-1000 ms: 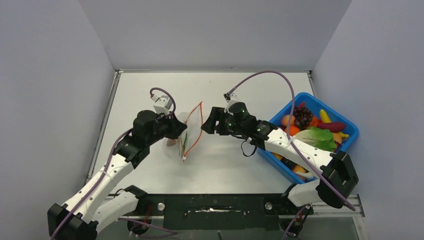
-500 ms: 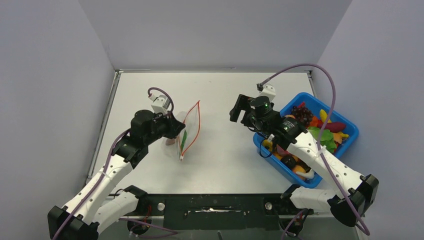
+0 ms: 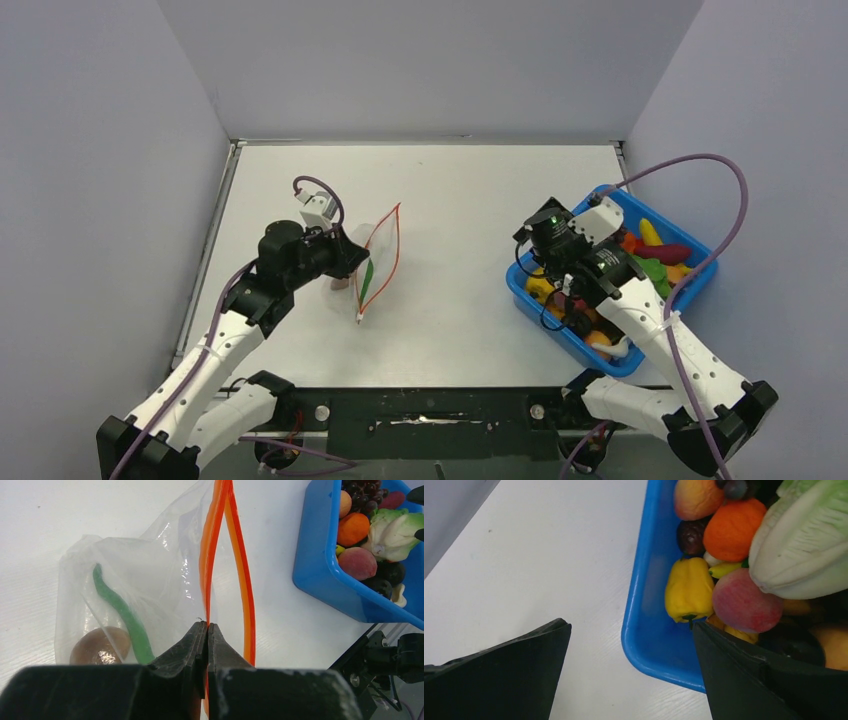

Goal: Place the food in the zip-top bag and seal the zipper
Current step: Pick up the fake vegetable from the bin.

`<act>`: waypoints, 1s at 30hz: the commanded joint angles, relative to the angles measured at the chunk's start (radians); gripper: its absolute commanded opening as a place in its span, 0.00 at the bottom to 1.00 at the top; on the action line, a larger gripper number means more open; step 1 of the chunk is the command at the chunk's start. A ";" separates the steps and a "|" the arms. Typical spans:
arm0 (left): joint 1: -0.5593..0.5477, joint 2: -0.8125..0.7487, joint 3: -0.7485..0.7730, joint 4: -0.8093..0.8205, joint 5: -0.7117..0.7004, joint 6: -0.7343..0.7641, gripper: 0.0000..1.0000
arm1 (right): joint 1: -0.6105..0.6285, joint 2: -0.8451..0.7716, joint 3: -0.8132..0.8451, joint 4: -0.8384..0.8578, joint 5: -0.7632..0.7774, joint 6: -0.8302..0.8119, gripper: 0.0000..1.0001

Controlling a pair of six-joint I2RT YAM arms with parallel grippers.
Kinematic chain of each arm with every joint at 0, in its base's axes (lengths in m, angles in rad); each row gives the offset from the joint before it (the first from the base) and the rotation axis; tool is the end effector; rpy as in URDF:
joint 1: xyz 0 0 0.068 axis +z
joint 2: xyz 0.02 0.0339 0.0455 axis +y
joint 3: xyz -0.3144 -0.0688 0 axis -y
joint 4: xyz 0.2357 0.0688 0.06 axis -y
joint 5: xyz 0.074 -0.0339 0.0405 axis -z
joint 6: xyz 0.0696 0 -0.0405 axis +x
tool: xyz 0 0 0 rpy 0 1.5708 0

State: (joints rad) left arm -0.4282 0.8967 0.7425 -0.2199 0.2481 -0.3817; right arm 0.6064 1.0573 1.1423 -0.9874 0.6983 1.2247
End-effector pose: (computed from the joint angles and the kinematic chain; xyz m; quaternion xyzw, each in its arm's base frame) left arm 0.1726 -0.0976 0.3305 0.0887 0.8181 -0.3142 0.4735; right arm 0.1687 0.0625 0.3672 0.3770 0.8115 0.0475 0.4441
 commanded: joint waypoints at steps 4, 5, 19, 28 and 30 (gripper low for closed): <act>0.012 -0.028 0.006 0.072 0.043 0.001 0.00 | -0.198 -0.049 -0.031 -0.126 0.053 0.229 0.98; 0.015 -0.026 0.005 0.075 0.050 -0.001 0.00 | -0.233 -0.053 -0.032 -0.137 0.044 0.238 0.98; 0.023 -0.035 -0.001 0.088 0.071 -0.006 0.00 | -0.764 -0.114 -0.171 0.025 -0.182 0.021 0.98; 0.025 -0.039 -0.003 0.088 0.072 -0.008 0.00 | -0.931 -0.079 -0.289 0.179 -0.388 -0.038 0.98; 0.027 -0.041 -0.002 0.089 0.073 -0.008 0.00 | -0.943 -0.076 -0.311 0.203 -0.408 -0.043 0.98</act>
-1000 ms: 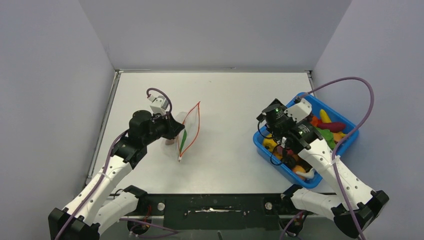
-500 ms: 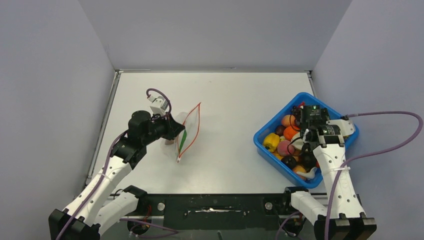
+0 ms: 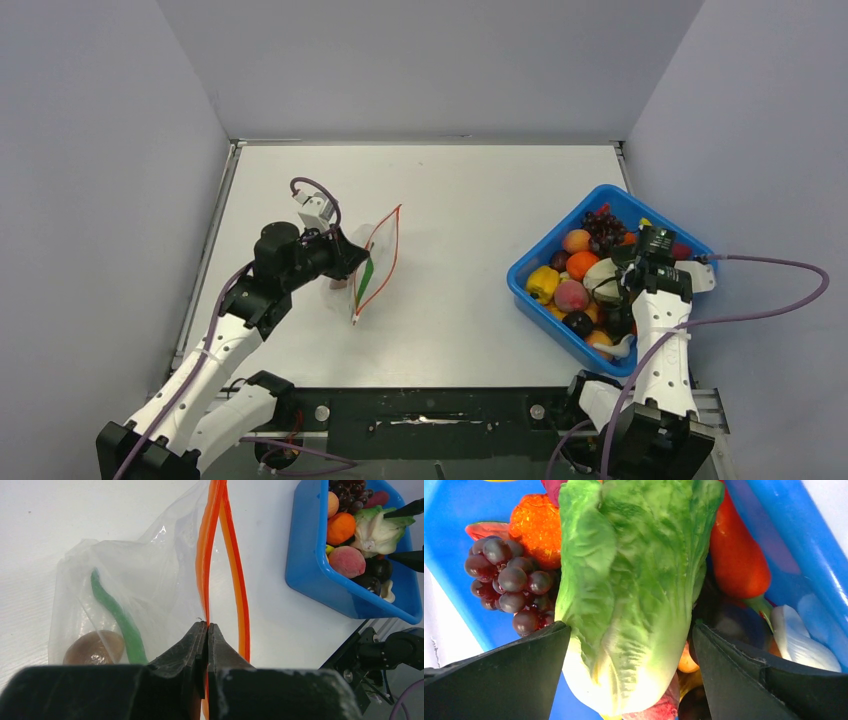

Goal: Place the food in the zip-top bag and seal the zipper
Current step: Pick up the fake vegetable from the bin.

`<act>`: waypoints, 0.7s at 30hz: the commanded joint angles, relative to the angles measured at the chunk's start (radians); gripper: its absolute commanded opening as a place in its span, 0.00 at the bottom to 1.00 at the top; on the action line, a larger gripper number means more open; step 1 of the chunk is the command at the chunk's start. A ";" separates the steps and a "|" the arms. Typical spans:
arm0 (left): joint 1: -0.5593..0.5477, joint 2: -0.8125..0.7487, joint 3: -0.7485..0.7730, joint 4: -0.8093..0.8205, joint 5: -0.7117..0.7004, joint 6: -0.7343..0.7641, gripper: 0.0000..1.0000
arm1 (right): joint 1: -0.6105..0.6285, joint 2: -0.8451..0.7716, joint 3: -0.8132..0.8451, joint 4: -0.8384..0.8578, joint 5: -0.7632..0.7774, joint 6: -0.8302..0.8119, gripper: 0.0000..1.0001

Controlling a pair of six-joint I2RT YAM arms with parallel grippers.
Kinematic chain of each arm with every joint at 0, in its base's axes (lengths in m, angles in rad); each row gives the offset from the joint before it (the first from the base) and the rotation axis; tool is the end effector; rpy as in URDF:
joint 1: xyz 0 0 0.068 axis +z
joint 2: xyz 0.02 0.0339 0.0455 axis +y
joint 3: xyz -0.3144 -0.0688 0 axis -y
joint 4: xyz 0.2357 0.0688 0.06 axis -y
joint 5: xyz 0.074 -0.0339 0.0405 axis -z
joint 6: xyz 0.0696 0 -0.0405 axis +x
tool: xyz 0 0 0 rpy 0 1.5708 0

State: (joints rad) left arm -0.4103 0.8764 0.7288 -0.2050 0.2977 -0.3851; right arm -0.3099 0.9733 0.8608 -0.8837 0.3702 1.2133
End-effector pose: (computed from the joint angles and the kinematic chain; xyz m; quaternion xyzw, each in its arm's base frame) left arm 0.1685 -0.0956 0.3312 0.0951 0.8100 -0.3313 0.4745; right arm 0.1443 -0.0726 0.2900 0.6882 0.6462 -0.0372 0.3276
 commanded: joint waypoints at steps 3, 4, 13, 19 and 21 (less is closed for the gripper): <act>0.016 -0.022 0.010 0.076 0.032 -0.005 0.00 | -0.041 0.013 -0.061 0.136 -0.109 -0.051 0.97; 0.016 -0.022 0.010 0.075 0.032 -0.005 0.00 | -0.044 0.013 -0.069 0.144 -0.115 -0.054 0.98; 0.016 -0.022 0.007 0.073 0.033 -0.006 0.00 | -0.049 -0.081 -0.119 0.204 -0.103 -0.072 0.84; 0.016 -0.022 0.005 0.076 0.030 -0.008 0.00 | -0.052 -0.108 -0.113 0.185 -0.076 -0.084 0.69; 0.017 -0.019 0.007 0.076 0.032 -0.008 0.00 | -0.052 -0.108 -0.107 0.173 -0.070 -0.081 0.67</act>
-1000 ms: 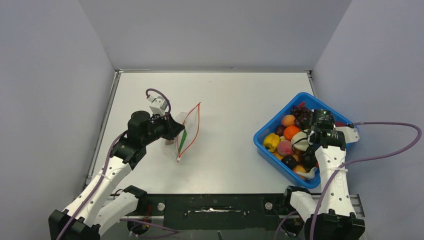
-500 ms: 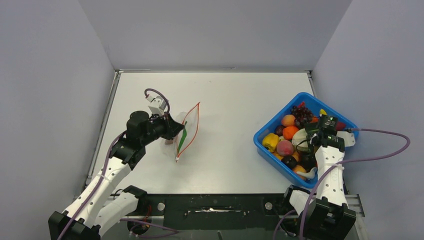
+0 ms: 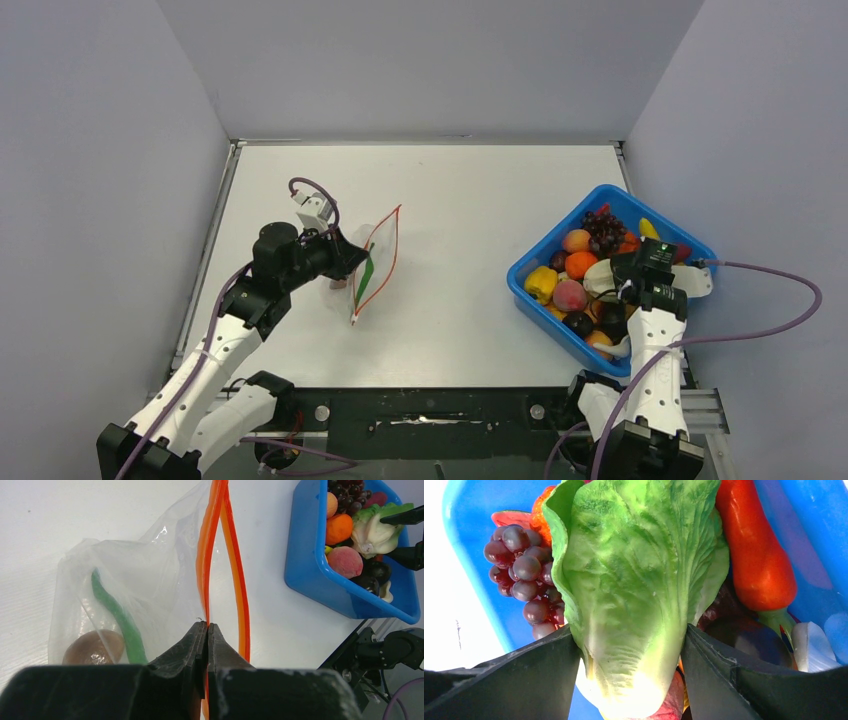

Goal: Place the food in the zip-top bag and seal the zipper
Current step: Pick up the fake vegetable from the bin.

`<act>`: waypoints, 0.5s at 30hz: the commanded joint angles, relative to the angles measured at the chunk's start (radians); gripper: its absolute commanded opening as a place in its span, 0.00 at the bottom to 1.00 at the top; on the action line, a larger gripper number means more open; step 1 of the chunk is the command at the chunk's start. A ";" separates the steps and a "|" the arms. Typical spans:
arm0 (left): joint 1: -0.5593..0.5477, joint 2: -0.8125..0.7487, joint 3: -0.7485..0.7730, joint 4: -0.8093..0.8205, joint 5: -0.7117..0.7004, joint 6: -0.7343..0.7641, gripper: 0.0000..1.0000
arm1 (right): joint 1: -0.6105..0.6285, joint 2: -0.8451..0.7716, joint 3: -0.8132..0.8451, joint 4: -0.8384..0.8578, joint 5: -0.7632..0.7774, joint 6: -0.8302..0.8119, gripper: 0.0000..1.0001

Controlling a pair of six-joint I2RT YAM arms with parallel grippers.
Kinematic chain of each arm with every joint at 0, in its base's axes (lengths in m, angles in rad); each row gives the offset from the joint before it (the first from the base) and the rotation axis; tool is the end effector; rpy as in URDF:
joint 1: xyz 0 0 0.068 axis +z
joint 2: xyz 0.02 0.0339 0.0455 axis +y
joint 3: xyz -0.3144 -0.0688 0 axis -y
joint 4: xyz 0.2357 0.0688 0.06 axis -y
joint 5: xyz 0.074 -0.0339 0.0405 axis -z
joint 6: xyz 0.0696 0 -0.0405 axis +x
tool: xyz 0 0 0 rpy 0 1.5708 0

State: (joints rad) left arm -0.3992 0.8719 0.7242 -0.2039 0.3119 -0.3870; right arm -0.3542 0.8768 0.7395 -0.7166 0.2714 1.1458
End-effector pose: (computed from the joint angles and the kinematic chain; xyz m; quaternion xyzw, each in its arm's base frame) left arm 0.1680 -0.0941 0.3306 0.0939 0.8094 -0.3343 0.4737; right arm 0.1373 -0.0707 0.2760 0.6672 0.6465 0.0171 0.3696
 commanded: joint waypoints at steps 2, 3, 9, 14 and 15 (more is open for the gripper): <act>0.005 -0.016 0.011 0.074 0.017 -0.006 0.00 | -0.008 -0.015 0.017 0.000 0.033 -0.013 0.64; 0.005 -0.017 0.010 0.073 0.018 -0.006 0.00 | -0.007 -0.018 0.018 -0.001 0.034 -0.014 0.63; 0.006 -0.022 0.006 0.076 0.018 -0.010 0.00 | -0.008 -0.031 0.039 -0.033 0.057 -0.011 0.53; 0.006 -0.018 0.009 0.072 0.022 -0.010 0.00 | -0.008 -0.042 0.081 -0.066 0.072 -0.014 0.50; 0.006 -0.018 0.009 0.073 0.023 -0.011 0.00 | -0.006 -0.048 0.083 -0.061 0.070 -0.020 0.48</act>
State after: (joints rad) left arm -0.3992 0.8715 0.7238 -0.2035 0.3126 -0.3893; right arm -0.3546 0.8612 0.7582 -0.7662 0.2939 1.1397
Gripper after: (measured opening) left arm 0.015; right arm 0.517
